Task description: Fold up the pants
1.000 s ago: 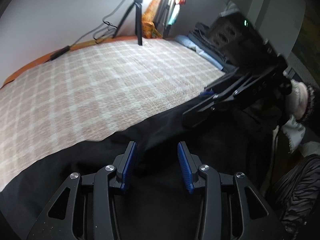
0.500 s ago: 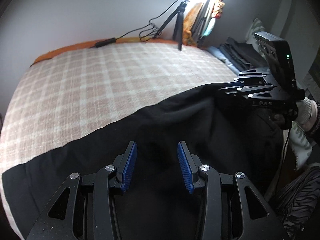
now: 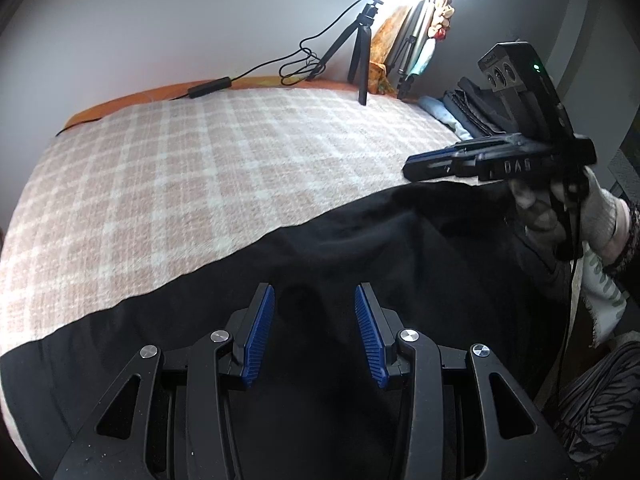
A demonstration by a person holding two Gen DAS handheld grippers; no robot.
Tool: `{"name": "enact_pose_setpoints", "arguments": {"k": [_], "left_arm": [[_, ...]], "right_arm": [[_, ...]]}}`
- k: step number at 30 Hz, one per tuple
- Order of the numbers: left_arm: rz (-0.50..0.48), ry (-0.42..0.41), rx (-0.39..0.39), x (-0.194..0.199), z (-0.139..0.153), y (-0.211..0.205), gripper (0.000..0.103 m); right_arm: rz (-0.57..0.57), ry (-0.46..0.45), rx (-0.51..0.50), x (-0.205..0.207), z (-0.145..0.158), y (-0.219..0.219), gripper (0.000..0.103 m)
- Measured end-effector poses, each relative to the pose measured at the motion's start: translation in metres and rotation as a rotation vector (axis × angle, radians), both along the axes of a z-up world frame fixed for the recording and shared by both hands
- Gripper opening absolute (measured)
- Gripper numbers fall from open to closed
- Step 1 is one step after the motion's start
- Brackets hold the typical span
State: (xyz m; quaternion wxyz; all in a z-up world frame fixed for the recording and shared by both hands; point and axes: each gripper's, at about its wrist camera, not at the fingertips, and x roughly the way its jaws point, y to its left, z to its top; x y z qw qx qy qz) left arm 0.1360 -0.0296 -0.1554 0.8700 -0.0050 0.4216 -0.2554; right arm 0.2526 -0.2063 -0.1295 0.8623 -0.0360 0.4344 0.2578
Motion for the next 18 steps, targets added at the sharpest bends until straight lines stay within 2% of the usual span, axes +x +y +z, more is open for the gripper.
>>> {"name": "enact_pose_setpoints", "arguments": {"k": [6,8,12,18], "left_arm": [[0.013,-0.015,0.007,0.015,-0.001,-0.009,0.04],[0.016,-0.01,0.011,0.021,-0.004,-0.011,0.04],[0.027,0.001,0.072,0.027,-0.015,-0.014,0.04],[0.025,-0.036,0.138,0.026,-0.018,-0.013,0.04]], "right_arm": [[0.098,-0.107,-0.099,-0.028,-0.008,0.048,0.031],[0.122,-0.116,-0.147,-0.031,-0.016,0.06,0.029],[0.099,-0.106,-0.19,-0.022,-0.027,0.061,0.019],[0.049,-0.113,-0.202,-0.014,-0.026,0.047,0.019]]}}
